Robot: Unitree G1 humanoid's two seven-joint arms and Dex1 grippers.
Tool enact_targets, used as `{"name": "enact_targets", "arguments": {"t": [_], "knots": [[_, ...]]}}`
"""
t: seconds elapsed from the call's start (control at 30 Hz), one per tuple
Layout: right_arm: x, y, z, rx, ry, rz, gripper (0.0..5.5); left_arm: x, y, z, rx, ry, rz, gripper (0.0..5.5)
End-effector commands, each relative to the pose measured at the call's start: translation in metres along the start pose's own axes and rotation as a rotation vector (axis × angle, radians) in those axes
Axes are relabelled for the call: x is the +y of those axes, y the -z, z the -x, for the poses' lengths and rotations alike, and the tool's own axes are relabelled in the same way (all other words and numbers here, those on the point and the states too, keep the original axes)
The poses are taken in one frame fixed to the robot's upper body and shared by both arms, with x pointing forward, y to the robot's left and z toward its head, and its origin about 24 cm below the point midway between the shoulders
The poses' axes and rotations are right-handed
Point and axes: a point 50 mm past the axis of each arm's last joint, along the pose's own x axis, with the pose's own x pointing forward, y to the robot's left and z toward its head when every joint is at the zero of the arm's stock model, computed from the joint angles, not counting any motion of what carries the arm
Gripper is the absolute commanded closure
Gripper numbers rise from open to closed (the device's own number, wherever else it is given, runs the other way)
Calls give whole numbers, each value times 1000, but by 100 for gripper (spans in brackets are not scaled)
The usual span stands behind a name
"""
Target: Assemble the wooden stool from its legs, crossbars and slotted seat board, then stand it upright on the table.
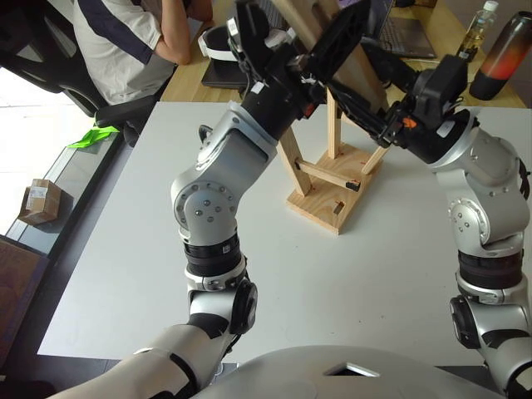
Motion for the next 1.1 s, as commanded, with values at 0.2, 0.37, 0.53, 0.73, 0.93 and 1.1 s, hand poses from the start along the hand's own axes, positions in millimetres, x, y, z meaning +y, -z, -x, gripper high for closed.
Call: {"name": "enact_targets", "arguments": {"t": [0.2, 0.37, 0.53, 0.73, 0.93, 1.1], "knots": [[3, 6, 2, 45, 38, -20, 346, 2, -1, 2, -6, -32, -39, 335], [2, 13, 4, 91, 66, -37, 346, 3, -1, 2, -9, -42, -29, 407], [0, 15, 4, 93, 84, -47, 346, 4, 1, 2, 4, -44, -22, 446], [0, 16, 5, 100, 84, -70, 287, 5, 3, 4, 25, -46, -21, 447], [-10, 30, 35, 343, -113, -146, 166, 23, -47, -6, -40, -47, -185, 447], [-64, -34, 33, 154, -170, -415, 82, 23, -80, -28, 255, 224, -478, 447]]}}
